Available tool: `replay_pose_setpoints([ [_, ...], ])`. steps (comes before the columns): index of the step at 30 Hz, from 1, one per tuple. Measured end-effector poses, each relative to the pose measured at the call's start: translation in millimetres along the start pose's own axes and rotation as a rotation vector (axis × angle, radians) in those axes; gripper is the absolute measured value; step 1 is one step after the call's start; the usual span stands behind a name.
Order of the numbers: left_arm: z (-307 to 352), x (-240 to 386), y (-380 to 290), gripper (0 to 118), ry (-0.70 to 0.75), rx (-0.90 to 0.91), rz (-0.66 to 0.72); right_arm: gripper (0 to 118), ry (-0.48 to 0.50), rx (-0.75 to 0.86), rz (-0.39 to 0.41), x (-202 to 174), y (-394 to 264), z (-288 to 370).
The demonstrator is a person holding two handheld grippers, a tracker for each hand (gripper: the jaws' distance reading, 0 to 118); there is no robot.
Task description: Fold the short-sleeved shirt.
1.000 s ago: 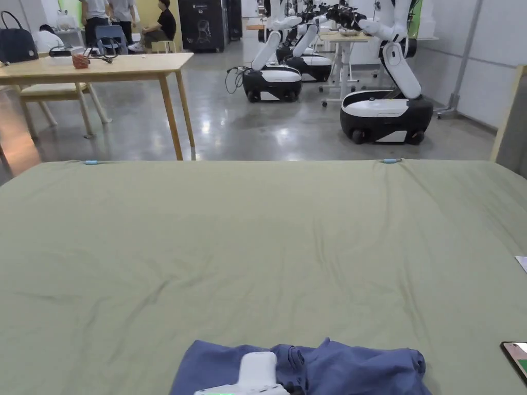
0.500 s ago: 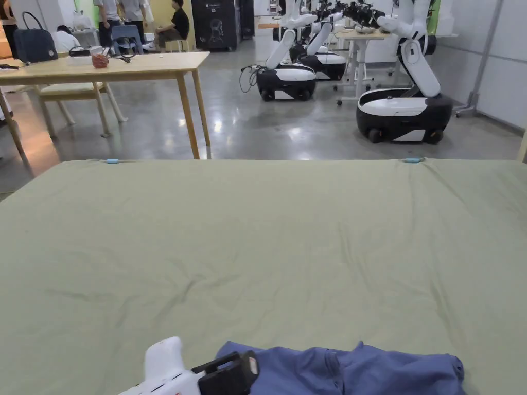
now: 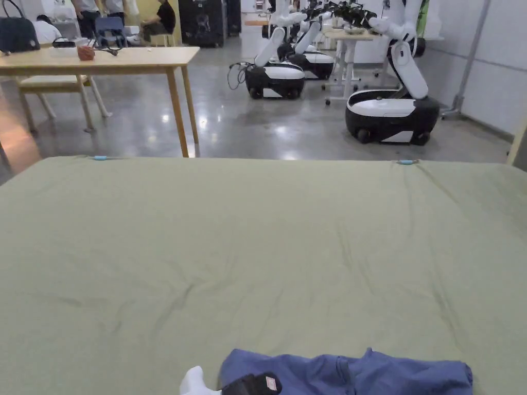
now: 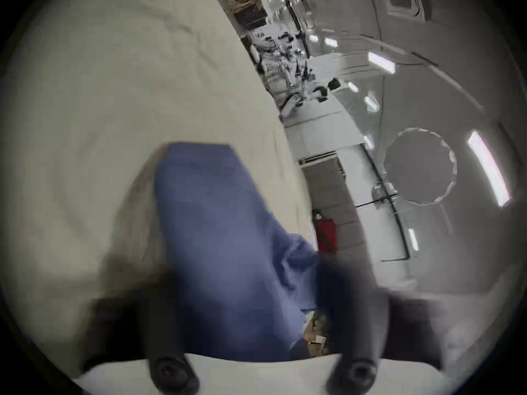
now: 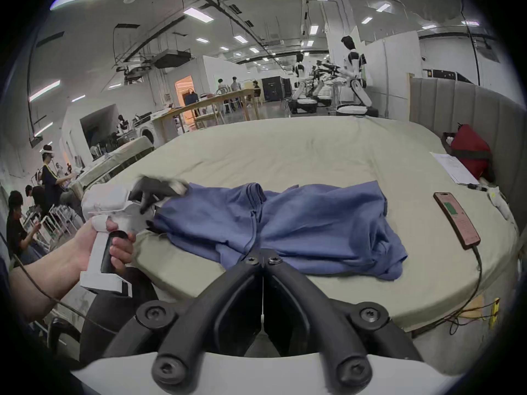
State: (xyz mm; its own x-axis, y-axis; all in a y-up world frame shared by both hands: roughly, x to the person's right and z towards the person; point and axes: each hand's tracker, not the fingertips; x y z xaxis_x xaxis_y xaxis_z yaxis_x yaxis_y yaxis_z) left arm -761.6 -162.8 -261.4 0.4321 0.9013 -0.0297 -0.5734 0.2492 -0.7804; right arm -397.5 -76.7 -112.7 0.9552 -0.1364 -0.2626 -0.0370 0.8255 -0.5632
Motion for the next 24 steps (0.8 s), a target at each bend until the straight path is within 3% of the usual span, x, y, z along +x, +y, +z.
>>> replay_pose_setpoints([
  [1, -8, -7, -3, 15, 0.067, 0.004, 0.070, 1, -0.004, 0.004, -0.004, 1, 1, 2],
  [2, -8, -18, -8, 15, 0.047, 0.036, 0.175, 1, -0.008, 0.010, -0.012, 2, 2, 4],
  [3, 0, -16, -10, 15, -0.008, 0.070, 0.156, 1, -0.013, 0.014, -0.016, 2, 2, 5],
  [10, 72, 18, 18, 15, 0.189, 0.246, -0.044, 1, -0.027, 0.014, 0.022, 3, 1, 4],
  [16, 84, 98, 9, 15, 0.426, 0.274, -0.520, 1, -0.002, 0.020, 0.009, 1, 2, -3],
  [20, 16, 156, -45, 15, 0.455, 0.204, -0.811, 1, 0.007, 0.035, 0.008, 0, -1, 1],
  [24, -77, 177, -104, 16, 0.469, 0.038, -0.989, 1, -0.013, 0.049, 0.022, 6, -5, 14],
])
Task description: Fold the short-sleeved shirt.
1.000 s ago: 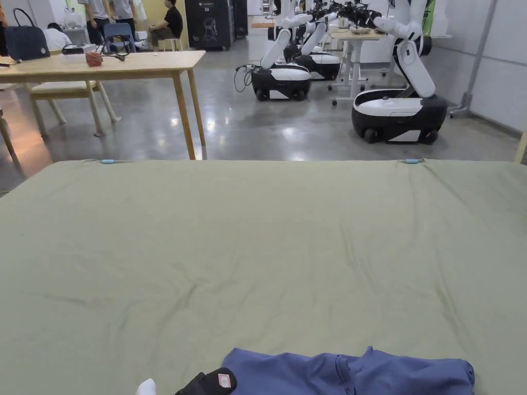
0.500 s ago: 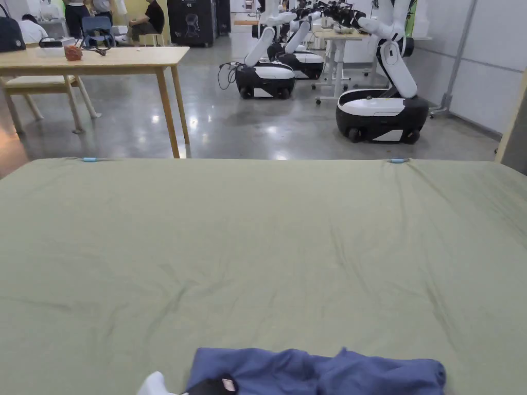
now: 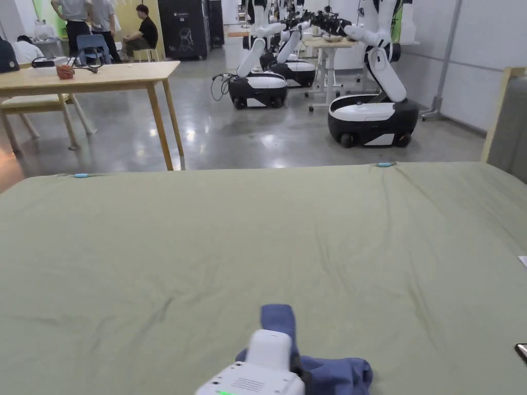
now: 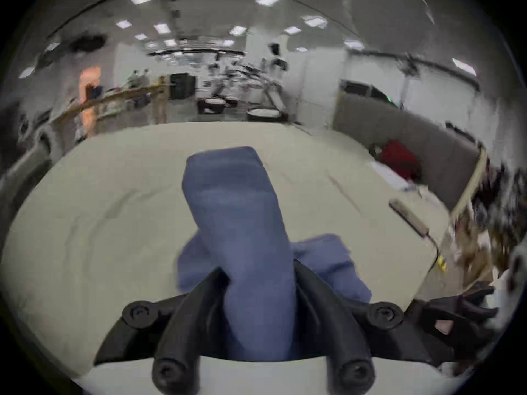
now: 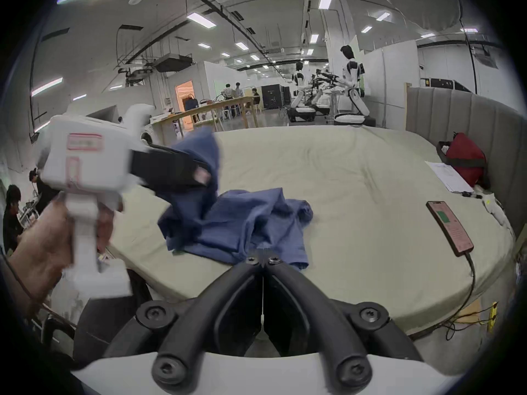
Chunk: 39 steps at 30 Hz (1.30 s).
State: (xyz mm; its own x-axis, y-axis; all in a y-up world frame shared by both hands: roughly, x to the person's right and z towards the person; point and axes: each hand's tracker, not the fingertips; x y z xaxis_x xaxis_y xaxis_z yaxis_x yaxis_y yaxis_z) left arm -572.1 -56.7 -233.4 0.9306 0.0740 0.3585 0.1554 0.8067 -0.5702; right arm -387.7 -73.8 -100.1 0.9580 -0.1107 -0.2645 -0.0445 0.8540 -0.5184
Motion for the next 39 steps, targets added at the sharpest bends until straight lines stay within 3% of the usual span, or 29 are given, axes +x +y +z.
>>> replay_pose_setpoints([
  [2, -27, 25, -7, 24, -0.019, -0.068, -0.055, 1, -0.020, 0.006, -0.009, 7, -2, 7],
  [4, -46, 33, -18, 66, -0.040, -0.112, -0.024, 1, -0.049, 0.021, -0.036, 17, -3, 16],
  [6, -40, 24, -16, 97, -0.077, -0.115, 0.070, 1, -0.047, 0.024, -0.061, 28, -2, 21],
  [8, -16, 16, -7, 106, -0.134, -0.024, 0.111, 1, -0.050, 0.018, -0.052, 36, 0, 21],
  [10, 2, -2, 6, 107, -0.139, -0.003, 0.113, 1, -0.053, 0.005, -0.047, 42, 2, 16],
  [14, 17, -57, 16, 106, -0.116, 0.048, 0.378, 1, -0.041, 0.011, -0.080, 47, 11, 4],
  [15, 13, -66, 16, 101, -0.111, 0.017, 0.424, 1, -0.041, 0.007, -0.097, 48, 14, -1],
  [16, 7, -69, 14, 85, -0.122, -0.011, 0.436, 1, -0.042, -0.002, -0.114, 48, 17, -5],
  [17, -1, -64, 14, 52, -0.163, -0.050, 0.427, 1, -0.041, -0.010, -0.125, 49, 20, -8],
  [18, -9, -56, 11, 2, -0.205, -0.102, 0.403, 1, -0.043, -0.017, -0.131, 50, 23, -12],
  [21, -29, -11, 1, 2, -0.361, -0.175, 0.349, 1, -0.056, -0.017, -0.137, 53, 30, -16],
  [25, -61, 30, -16, 3, -0.391, -0.243, 0.307, 1, -0.039, -0.017, -0.155, 55, 40, -16],
  [28, -48, 13, -13, 3, -0.373, -0.172, 0.362, 1, -0.006, -0.034, -0.144, 51, 47, -30],
  [32, 8, -41, 3, 5, -0.252, -0.028, 0.320, 1, 0.122, -0.076, -0.220, 48, 50, -78],
  [33, 20, -59, 4, 16, -0.217, 0.001, 0.335, 1, 0.161, -0.083, -0.230, 47, 49, -93],
  [34, 27, -72, 3, 40, -0.198, 0.015, 0.349, 1, 0.193, -0.091, -0.228, 47, 48, -105],
  [35, 32, -91, -1, 78, -0.194, 0.005, 0.375, 1, 0.202, -0.106, -0.218, 47, 46, -121],
  [36, 32, -106, -7, 113, -0.177, -0.030, 0.416, 1, 0.142, -0.139, -0.187, 46, 44, -134],
  [38, 28, -130, -25, 115, -0.164, -0.073, 0.481, 1, 0.001, -0.198, -0.132, 49, 39, -151],
  [39, 24, -140, -34, 115, -0.188, -0.084, 0.536, 1, 0.007, -0.200, -0.173, 54, 36, -155],
])
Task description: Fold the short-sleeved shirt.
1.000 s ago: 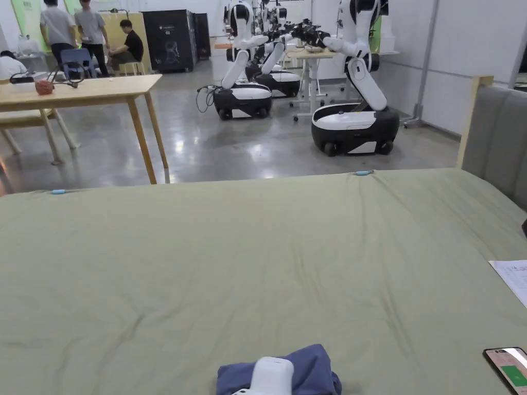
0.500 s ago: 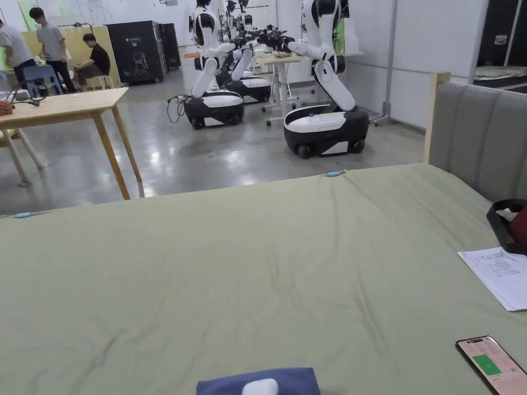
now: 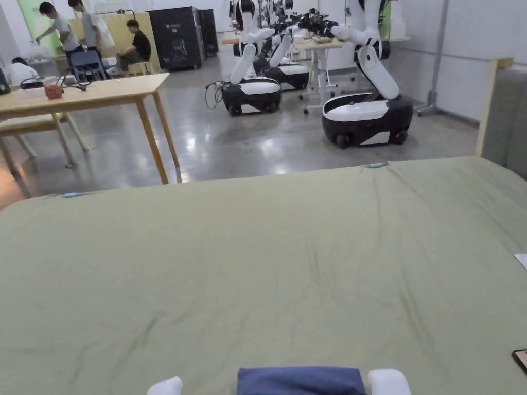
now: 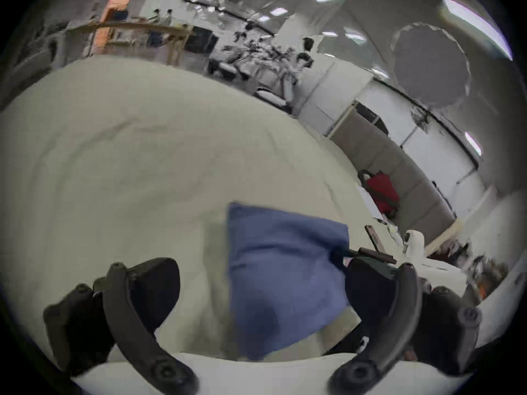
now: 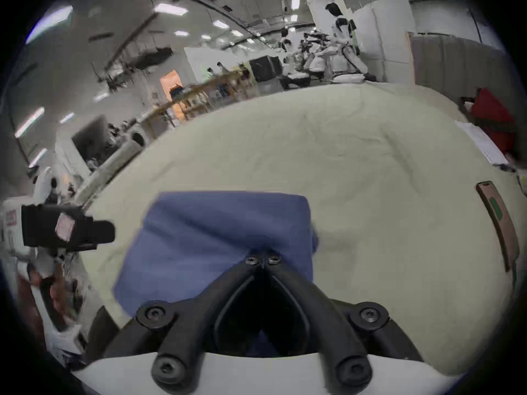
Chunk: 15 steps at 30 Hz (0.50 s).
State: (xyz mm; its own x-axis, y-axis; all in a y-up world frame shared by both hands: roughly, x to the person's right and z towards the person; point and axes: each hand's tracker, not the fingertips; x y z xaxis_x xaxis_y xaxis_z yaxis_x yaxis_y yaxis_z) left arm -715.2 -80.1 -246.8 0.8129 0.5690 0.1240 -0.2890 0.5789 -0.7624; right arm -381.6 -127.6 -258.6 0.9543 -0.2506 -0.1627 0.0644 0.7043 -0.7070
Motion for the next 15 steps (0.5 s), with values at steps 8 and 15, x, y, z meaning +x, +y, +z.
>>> replay_pose_setpoints([
  [8, -78, -13, -10, 85, -0.290, -0.138, 0.294, 1, 0.015, 0.027, -0.019, 1, -1, 16],
  [15, -48, -19, 7, 24, -0.188, -0.119, 0.207, 1, -0.006, 0.067, 0.015, -16, 5, 42],
])
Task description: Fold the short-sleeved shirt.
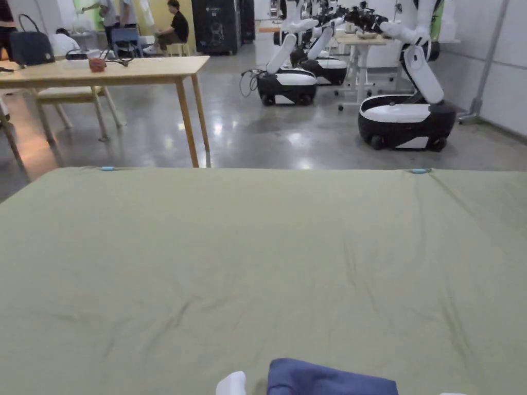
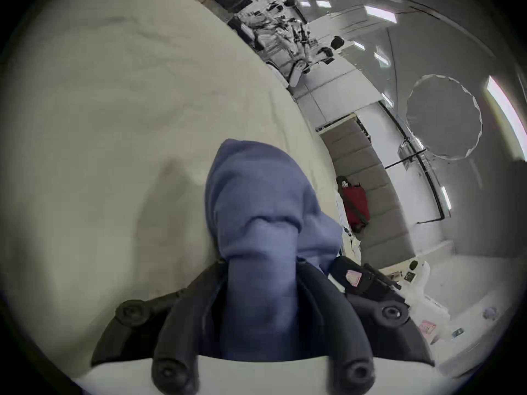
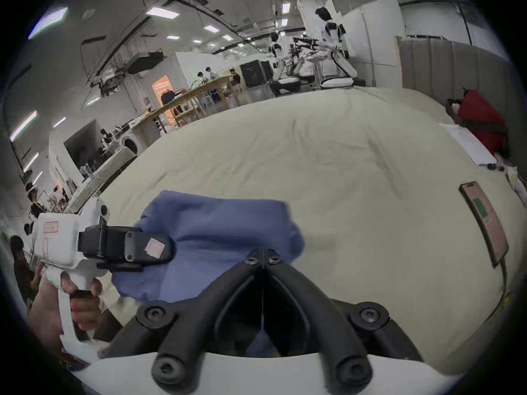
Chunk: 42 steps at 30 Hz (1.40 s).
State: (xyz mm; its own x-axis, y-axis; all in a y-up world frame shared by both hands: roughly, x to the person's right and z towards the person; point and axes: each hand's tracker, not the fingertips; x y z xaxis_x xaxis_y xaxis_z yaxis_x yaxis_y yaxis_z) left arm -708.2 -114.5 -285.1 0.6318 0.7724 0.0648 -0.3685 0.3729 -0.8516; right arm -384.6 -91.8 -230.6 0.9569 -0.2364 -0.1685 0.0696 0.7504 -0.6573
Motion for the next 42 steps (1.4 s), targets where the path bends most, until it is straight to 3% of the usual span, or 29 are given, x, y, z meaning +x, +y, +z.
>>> replay_pose_setpoints([
  [8, 180, -99, 76, 24, 0.253, 0.102, -0.127, 1, 0.027, 0.035, 0.069, -53, -7, 22],
  [15, 335, -213, 169, 24, 0.415, 0.117, -0.062, 1, 0.096, 0.001, 0.085, -98, -16, 14],
  [18, 352, -246, 179, 24, 0.512, 0.112, -0.044, 1, 0.102, -0.010, 0.120, -115, -16, 10],
  [21, 353, -262, 176, 26, 0.488, 0.124, 0.003, 1, 0.113, -0.009, 0.125, -126, -15, 12],
  [22, 353, -260, 175, 40, 0.511, 0.138, 0.008, 1, 0.112, -0.005, 0.130, -128, -14, 13],
  [24, 362, -254, 169, 94, 0.635, 0.195, -0.046, 1, 0.123, -0.004, 0.131, -130, -12, 15],
  [28, 377, -215, 149, 95, 0.808, 0.305, -0.126, 1, 0.123, -0.009, 0.160, -135, -10, 19],
  [29, 376, -201, 143, 93, 0.851, 0.346, -0.156, 1, 0.127, -0.004, 0.161, -131, -11, 20],
  [30, 375, -181, 136, 76, 0.890, 0.412, -0.173, 1, 0.123, 0.001, 0.167, -129, -9, 22],
  [32, 376, -156, 129, 3, 0.851, 0.563, -0.197, 1, 0.092, 0.045, 0.199, -123, 2, 29],
  [36, 333, -27, 95, 0, 0.716, 0.775, -0.425, 1, 0.048, 0.246, 0.248, -111, 65, 60],
  [39, 299, 58, 73, 0, 0.580, 0.909, -0.529, 1, -0.050, 0.431, 0.304, -109, 118, 87],
  [42, 265, 129, 52, 0, 0.497, 0.934, -0.609, 1, -0.144, 0.519, 0.266, -100, 152, 113],
])
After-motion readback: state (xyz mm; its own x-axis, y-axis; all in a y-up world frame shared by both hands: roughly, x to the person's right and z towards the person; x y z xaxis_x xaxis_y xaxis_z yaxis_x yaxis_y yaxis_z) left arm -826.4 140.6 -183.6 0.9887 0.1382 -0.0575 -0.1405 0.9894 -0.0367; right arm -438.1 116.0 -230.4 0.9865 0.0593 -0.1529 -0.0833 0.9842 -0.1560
